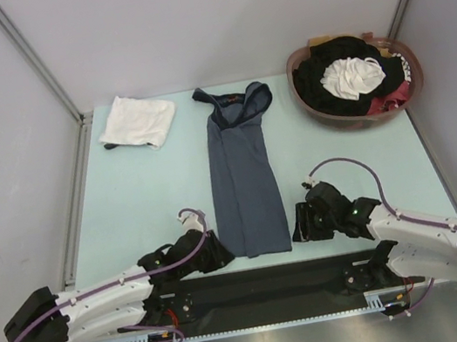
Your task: Fold and stack the tank tops
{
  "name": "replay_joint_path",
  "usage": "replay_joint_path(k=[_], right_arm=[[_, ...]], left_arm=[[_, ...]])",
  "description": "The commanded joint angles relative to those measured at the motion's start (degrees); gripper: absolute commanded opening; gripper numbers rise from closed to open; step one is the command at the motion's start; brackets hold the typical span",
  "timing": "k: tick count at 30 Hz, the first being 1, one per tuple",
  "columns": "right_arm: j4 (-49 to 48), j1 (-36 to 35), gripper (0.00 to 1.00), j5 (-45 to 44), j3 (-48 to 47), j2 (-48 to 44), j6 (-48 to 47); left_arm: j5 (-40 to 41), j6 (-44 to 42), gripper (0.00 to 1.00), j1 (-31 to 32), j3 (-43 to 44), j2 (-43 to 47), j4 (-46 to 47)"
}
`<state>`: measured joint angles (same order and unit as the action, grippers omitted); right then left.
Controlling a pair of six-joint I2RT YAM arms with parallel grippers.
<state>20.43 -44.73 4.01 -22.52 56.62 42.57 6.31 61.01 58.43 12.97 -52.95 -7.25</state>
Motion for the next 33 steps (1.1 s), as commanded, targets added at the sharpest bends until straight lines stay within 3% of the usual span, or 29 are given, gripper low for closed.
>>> replay_joint_path(k=[1, 4, 11, 16, 23, 26, 27, 29, 33], right_arm=[[-4.3, 1.0, 0.53, 3.5, -1.0, 3.0, -0.6], [-7.7, 0.6, 0.52, 5.3, -0.8, 4.5, 0.5], [-12.8, 0.7, 0.51, 8.8, 1.8, 4.6, 3.5], [-15.6, -0.1, 0.5, 8.9, 3.0, 6.0, 5.3], [-17.3, -1.2, 0.27, 8.9, 3.5, 8.9, 6.3], [-17.1, -1.7, 0.09, 9.4, 3.2, 8.6, 6.4], [-16.9, -1.7, 0.0, 9.8, 3.1, 7.9, 6.4], [-15.1, -1.8, 0.0, 9.5, 2.0, 7.1, 6.4], [-10.2, -1.8, 0.0, 9.3, -0.9, 5.0, 5.3]], left_arm=[[0.8, -0.5, 0.55, 0.4, -0.3, -0.2, -3.4], [1.7, -0.4, 0.7, 0.4, 0.2, -0.2, -5.0], [4.1, 0.3, 0.82, 0.0, -0.8, 8.7, -9.2], [-1.3, -1.6, 0.67, -4.3, -3.1, 7.5, -4.0], [-1.8, -2.3, 0.5, -5.3, -3.7, 2.8, 0.0], [-2.4, -3.2, 0.27, -6.6, -3.0, 1.5, 0.0], [-2.4, -3.5, 0.14, -6.6, -2.3, 1.2, -0.3], [-2.3, -4.0, 0.0, -6.6, -1.6, 1.1, -1.6], [-1.4, -4.6, 0.0, -6.6, 0.6, 3.6, -6.0]])
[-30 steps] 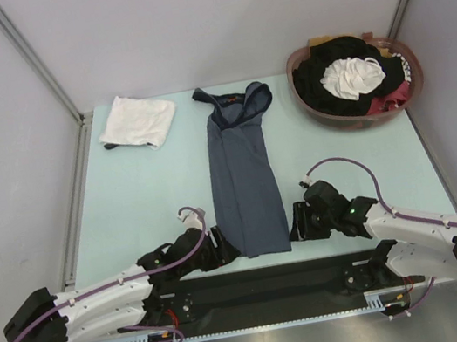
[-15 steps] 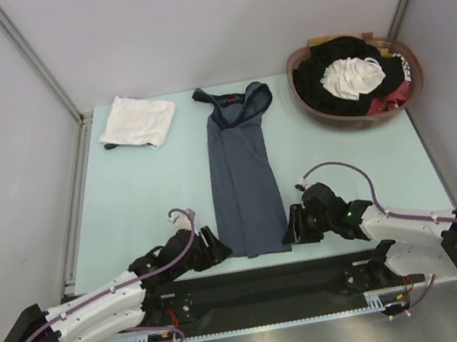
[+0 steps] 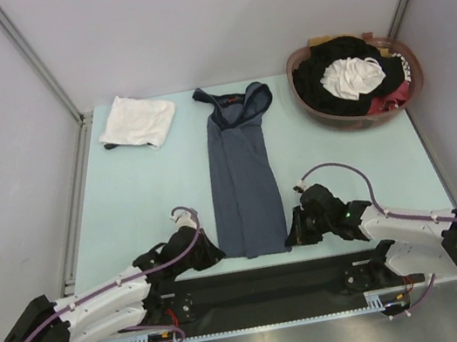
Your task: Fold and stack the tank tops
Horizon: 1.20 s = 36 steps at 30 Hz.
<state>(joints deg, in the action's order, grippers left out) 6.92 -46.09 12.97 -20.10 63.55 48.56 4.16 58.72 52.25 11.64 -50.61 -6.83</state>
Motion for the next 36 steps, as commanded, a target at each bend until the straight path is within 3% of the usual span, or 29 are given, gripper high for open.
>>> replay_joint_path(k=[1, 8, 15, 36], right_arm=[[5.3, -0.5, 0.0, 0.4, -4.2, -2.6, -1.0], [12.3, 0.8, 0.0, 0.3, -13.6, -2.5, -5.2], [15.0, 7.2, 0.0, 3.9, -21.4, 1.6, -11.4], [16.1, 20.7, 0.0, 7.3, -43.6, 21.6, -21.9]], left_arm=[[0.7, -2.6, 0.0, -0.4, 2.4, 2.1, -8.5], [-1.0, -6.0, 0.01, -1.1, 10.0, 5.0, -16.1], [-5.9, -11.8, 0.0, -9.8, 14.5, 2.5, -15.8], [-7.2, -24.6, 0.0, -22.2, 41.6, -20.7, -17.9]])
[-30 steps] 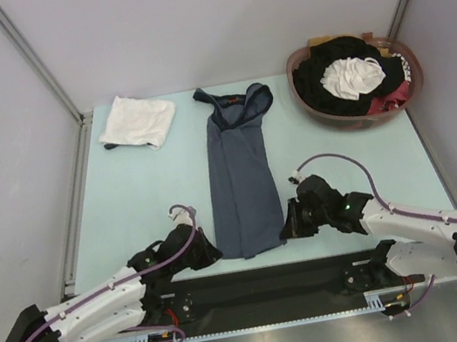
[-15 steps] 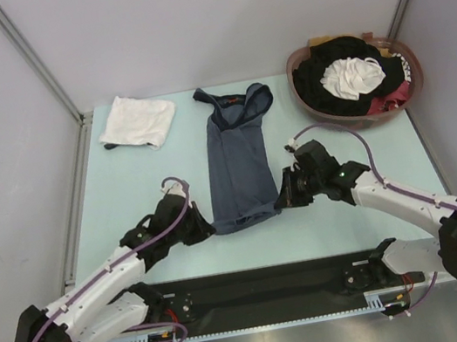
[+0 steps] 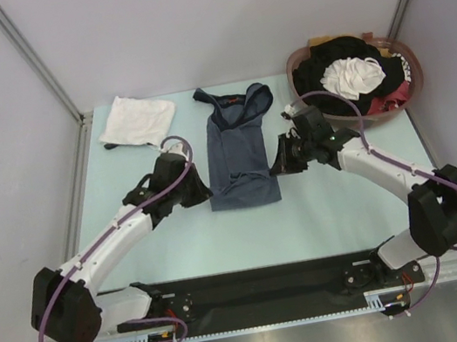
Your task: Fold and stack the tank tops
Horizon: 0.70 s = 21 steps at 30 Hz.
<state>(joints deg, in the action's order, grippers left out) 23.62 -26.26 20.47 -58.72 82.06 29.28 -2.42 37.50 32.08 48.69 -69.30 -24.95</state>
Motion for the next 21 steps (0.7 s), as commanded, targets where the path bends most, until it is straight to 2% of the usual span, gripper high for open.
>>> replay_joint_path(k=[1, 10, 21], right_arm=[[-0.7, 0.9, 0.0, -0.8, -6.0, 4.1, -2.8], [1.1, 3.4, 0.0, -1.9, -22.0, 18.3, -4.3], [-1.9, 6.3, 0.0, -1.2, -31.0, 27.5, -2.6]], left_arm=[[-0.5, -3.6, 0.0, -2.5, 5.7, -4.2, 0.3], [-1.6, -5.9, 0.0, -7.4, 19.2, -18.0, 0.6], [-3.7, -6.5, 0.0, -11.7, 35.0, -33.1, -1.3]])
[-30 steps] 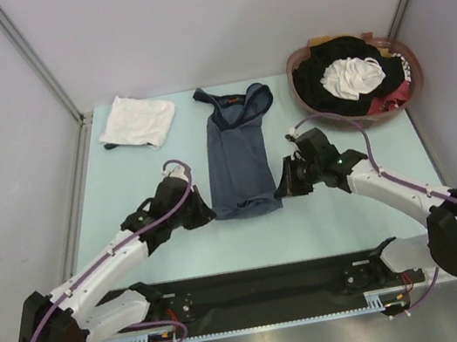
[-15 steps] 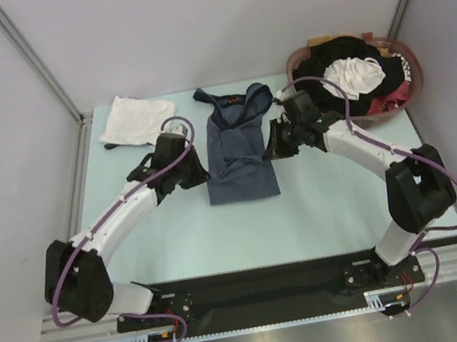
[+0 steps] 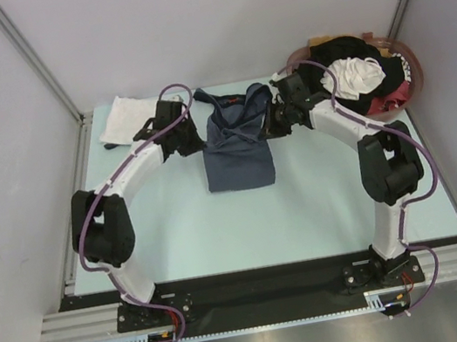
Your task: Fold and stack the tank tops
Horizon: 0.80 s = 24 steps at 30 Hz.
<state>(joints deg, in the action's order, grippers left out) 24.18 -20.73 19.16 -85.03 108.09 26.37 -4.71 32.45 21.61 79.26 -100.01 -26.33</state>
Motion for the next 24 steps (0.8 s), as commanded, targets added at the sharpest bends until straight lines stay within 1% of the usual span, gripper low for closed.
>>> replay_joint_path(k=[1, 3, 6, 13, 14, 15, 16, 17, 18, 19, 20, 21, 22, 23, 24], right_arm=[[-2.6, 1.3, 0.0, 0.9, -5.6, 2.5, 0.1], [-2.5, 1.6, 0.0, 2.4, -8.3, 5.2, -0.2], [-4.6, 2.0, 0.0, 3.9, -9.2, 7.3, -0.4], [-5.9, 2.9, 0.0, 4.6, -11.8, 12.0, 0.2], [-6.9, 3.2, 0.03, 4.7, -12.0, 12.3, 0.3], [-7.3, 3.2, 0.03, 5.0, -12.3, 12.8, 0.3], [-7.6, 3.4, 0.04, 5.4, -13.5, 14.1, 0.3], [-7.4, 3.5, 0.19, 5.3, -14.1, 14.7, 0.3], [-7.1, 3.9, 0.34, 4.9, -14.5, 15.1, 0.4], [-7.2, 4.0, 0.48, 4.1, -14.4, 15.0, 0.4], [-8.4, 4.1, 0.58, 3.6, -12.8, 14.4, 0.4], [-9.3, 4.4, 0.62, 3.0, -11.3, 13.4, 0.4], [-10.7, 4.4, 0.64, 2.2, -10.0, 11.4, 0.5], [-11.2, 4.6, 0.69, 1.8, -6.9, 10.0, 0.4], [-11.4, 4.7, 0.71, 1.3, -5.4, 8.9, 0.5]], left_arm=[[-1.8, -1.3, 0.0, -1.5, 4.9, -3.1, 0.4], [-2.4, -1.2, 0.0, -1.8, 6.2, -4.9, 1.1], [-2.3, -1.0, 0.0, -2.2, 7.8, -7.3, 1.2], [-3.2, -0.9, 0.0, -3.3, 10.1, -10.8, 2.3], [-3.5, -0.8, 0.01, -3.5, 10.1, -11.1, 2.8], [-3.8, -1.1, 0.02, -3.7, 10.1, -11.7, 3.7], [-3.6, -1.1, 0.1, -3.7, 10.2, -11.9, 3.9], [-3.2, -1.1, 0.2, -3.8, 10.2, -12.1, 4.5], [-3.3, -1.2, 0.34, -3.9, 9.9, -12.1, 5.2], [-3.3, -1.4, 0.52, -3.9, 9.5, -11.8, 6.0], [-2.9, -1.9, 0.58, -3.9, 8.4, -10.9, 7.2], [-2.4, -2.0, 0.64, -3.9, 7.4, -10.0, 7.9], [-1.7, -2.2, 0.74, -3.9, 5.0, -9.1, 9.0], [-1.2, -2.6, 0.77, -3.9, 3.9, -7.2, 10.1], [-0.7, -2.9, 0.78, -3.9, 2.9, -6.0, 10.1]])
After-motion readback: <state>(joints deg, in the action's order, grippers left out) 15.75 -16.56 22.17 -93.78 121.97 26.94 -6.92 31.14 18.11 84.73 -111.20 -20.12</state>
